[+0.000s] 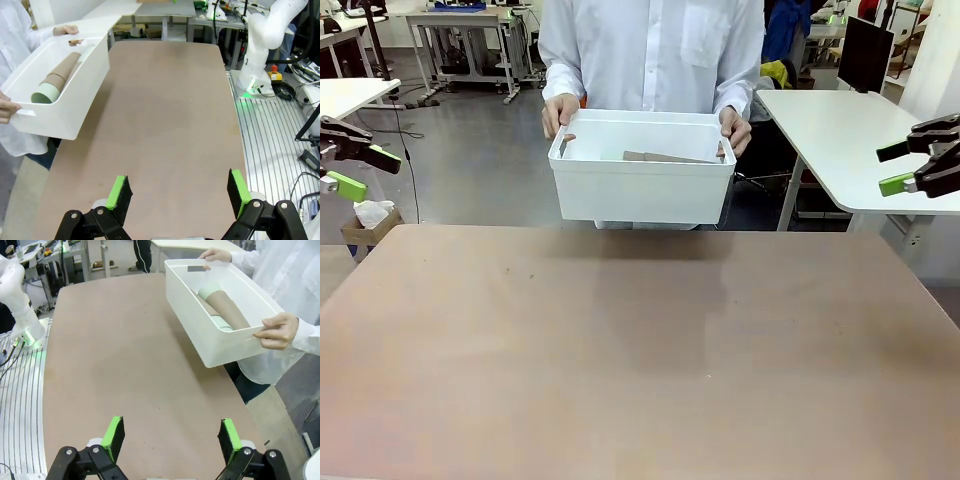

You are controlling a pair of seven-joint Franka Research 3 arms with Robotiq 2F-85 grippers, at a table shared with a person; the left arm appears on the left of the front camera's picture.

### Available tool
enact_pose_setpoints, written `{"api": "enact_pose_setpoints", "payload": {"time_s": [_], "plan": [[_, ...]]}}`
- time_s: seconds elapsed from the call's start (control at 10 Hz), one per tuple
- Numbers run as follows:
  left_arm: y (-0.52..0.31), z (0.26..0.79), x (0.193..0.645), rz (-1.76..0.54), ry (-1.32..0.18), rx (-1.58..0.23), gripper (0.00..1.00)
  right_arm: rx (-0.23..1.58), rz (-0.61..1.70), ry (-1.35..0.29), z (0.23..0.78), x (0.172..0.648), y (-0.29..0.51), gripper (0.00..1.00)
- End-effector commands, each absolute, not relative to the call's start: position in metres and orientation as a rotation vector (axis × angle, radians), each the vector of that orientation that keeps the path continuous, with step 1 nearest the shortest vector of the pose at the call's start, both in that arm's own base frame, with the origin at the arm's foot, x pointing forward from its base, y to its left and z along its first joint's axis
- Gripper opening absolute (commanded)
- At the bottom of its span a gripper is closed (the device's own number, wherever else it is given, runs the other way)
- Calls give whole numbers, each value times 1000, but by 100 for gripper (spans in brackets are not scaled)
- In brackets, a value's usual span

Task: Stack the cups and store them in the basket.
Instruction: Place the stack of Reusable plastic cups into the Pantry Basket.

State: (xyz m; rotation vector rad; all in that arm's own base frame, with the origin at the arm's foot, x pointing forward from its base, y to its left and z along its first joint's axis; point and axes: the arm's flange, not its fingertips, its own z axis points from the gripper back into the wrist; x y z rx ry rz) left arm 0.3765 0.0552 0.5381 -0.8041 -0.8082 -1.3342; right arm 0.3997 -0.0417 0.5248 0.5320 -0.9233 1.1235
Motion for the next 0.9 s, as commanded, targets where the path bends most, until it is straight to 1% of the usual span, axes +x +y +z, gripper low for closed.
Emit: {"api": "enact_pose_setpoints", "payload": {"time_s": [0.0,0.8], "plan": [[55,541,375,-1327,-807,-816,100,544,1106,-927,528,399,-41,100],[55,541,375,-1327,-807,-816,100,544,1106,-927,528,399,-41,100]]}}
